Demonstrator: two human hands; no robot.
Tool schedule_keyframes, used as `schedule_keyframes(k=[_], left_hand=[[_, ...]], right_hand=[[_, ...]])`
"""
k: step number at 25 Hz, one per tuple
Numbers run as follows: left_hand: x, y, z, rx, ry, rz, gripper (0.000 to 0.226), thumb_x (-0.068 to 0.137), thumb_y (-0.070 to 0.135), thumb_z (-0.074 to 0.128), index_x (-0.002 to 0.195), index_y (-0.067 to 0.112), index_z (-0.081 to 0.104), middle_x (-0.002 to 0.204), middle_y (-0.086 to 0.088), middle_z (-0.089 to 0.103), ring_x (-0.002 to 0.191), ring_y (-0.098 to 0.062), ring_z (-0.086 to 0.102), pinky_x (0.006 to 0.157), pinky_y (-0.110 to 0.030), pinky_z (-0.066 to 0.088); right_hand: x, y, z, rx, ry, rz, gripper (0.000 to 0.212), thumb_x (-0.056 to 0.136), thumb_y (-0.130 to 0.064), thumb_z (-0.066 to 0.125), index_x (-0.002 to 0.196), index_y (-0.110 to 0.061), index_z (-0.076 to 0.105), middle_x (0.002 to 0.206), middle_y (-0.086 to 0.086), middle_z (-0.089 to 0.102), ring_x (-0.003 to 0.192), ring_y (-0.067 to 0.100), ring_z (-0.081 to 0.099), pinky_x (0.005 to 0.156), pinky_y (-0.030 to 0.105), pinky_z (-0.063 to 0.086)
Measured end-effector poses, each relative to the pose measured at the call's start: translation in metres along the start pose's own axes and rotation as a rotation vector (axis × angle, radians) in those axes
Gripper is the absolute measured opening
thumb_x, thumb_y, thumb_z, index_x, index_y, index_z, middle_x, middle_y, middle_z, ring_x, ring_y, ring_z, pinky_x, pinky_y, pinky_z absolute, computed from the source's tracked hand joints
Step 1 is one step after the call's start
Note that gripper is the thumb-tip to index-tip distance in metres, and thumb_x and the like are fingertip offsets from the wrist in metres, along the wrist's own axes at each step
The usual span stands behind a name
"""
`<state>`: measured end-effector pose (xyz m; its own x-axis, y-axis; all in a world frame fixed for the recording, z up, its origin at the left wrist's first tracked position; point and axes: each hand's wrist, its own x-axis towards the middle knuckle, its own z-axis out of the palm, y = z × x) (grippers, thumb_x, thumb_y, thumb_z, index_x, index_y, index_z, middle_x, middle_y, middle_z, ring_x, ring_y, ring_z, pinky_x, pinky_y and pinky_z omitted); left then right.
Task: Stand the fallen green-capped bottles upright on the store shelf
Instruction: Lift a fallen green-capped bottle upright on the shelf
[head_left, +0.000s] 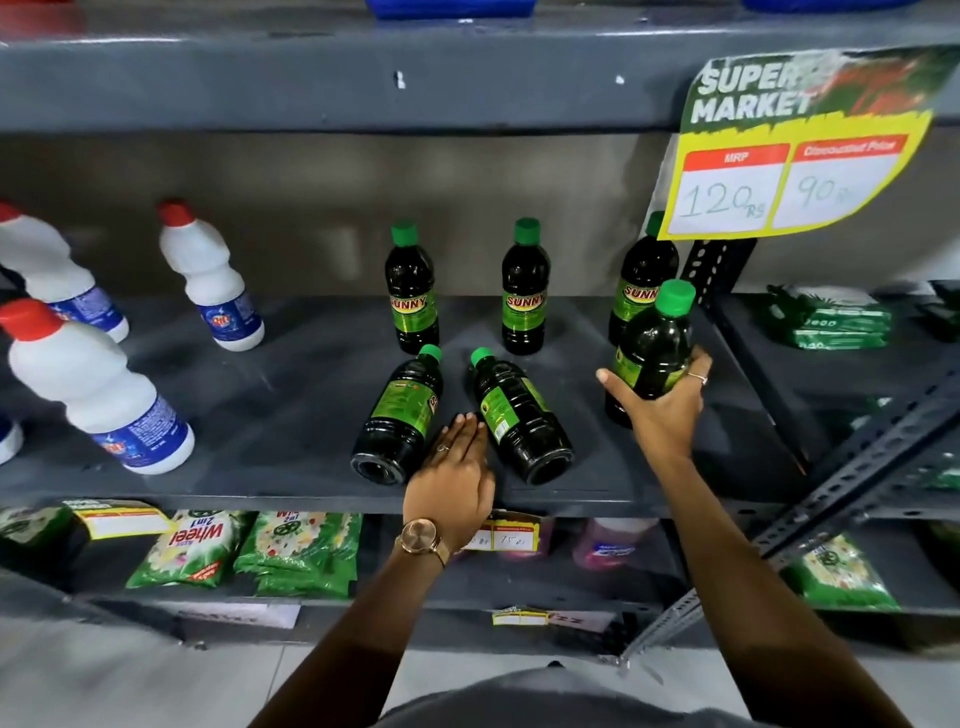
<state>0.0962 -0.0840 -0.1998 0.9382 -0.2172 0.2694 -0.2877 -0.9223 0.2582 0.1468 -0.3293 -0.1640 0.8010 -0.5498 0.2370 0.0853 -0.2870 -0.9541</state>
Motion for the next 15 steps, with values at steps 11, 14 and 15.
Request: schedule_keyframes(k=[11,14,15], left_hand=[[-0.002,-0.002,-0.004,-0.024,-0.009,0.001,0.051,0.093,0.029,0.035,0.141,0.015,0.035,0.152,-0.004,0.036,0.142,-0.018,0.028,0.112,-0.024,0.016],[-0.002,0.001,-0.004,-0.028,-0.001,-0.008,0.052,0.092,0.030,0.033,0.141,0.014,0.036,0.151,-0.005,0.037,0.142,-0.020,0.029,0.113,-0.028,0.023],[-0.002,0.002,-0.004,-0.031,0.002,-0.013,0.051,0.092,0.029,0.034,0.141,0.014,0.036,0.151,-0.006,0.038,0.141,-0.020,0.030,0.113,-0.029,0.025]], right_hand=[[-0.011,0.016,0.002,-0.025,-0.002,-0.038,0.083,0.060,-0.016,0.083,0.134,-0.015,0.045,0.118,0.007,0.058,0.104,0.022,0.060,0.086,0.028,0.052],[-0.011,0.018,-0.002,-0.064,0.071,-0.071,0.082,0.055,-0.021,0.091,0.126,-0.010,0.052,0.115,0.009,0.061,0.108,0.029,0.060,0.090,0.033,0.051],[-0.009,0.014,0.001,-0.118,0.129,-0.064,0.089,0.049,-0.028,0.094,0.124,-0.005,0.052,0.118,0.014,0.058,0.111,0.033,0.056,0.095,0.040,0.047]])
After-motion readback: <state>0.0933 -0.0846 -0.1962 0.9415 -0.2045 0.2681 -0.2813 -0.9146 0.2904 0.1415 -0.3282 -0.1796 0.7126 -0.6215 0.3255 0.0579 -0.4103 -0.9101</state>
